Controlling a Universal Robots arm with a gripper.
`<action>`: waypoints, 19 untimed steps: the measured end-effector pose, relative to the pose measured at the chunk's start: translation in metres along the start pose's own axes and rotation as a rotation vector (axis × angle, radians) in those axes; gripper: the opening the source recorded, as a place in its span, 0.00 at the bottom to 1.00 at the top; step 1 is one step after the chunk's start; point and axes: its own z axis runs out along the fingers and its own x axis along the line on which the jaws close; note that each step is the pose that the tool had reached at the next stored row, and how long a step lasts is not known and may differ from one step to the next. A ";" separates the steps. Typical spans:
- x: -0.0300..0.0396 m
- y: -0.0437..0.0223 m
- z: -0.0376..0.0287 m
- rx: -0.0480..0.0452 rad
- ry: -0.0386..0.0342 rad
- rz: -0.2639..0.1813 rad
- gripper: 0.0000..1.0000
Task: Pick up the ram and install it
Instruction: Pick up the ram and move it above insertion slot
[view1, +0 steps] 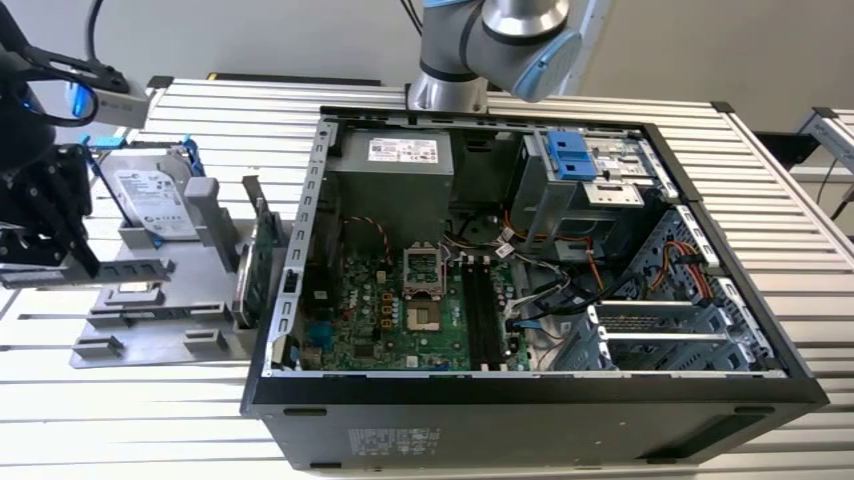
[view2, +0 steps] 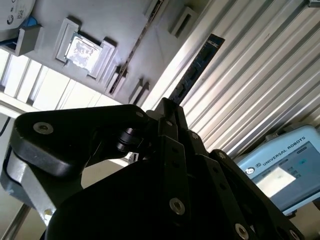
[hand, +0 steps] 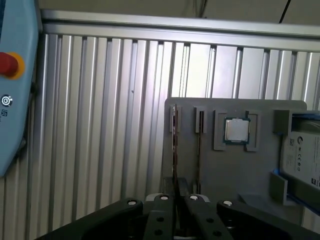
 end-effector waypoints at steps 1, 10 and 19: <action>0.0001 0.0001 -0.0009 0.0000 0.0000 0.000 0.00; 0.0005 0.0009 -0.0088 0.0000 0.0000 0.000 0.00; 0.0010 0.0016 -0.0177 0.0001 0.0000 0.000 0.00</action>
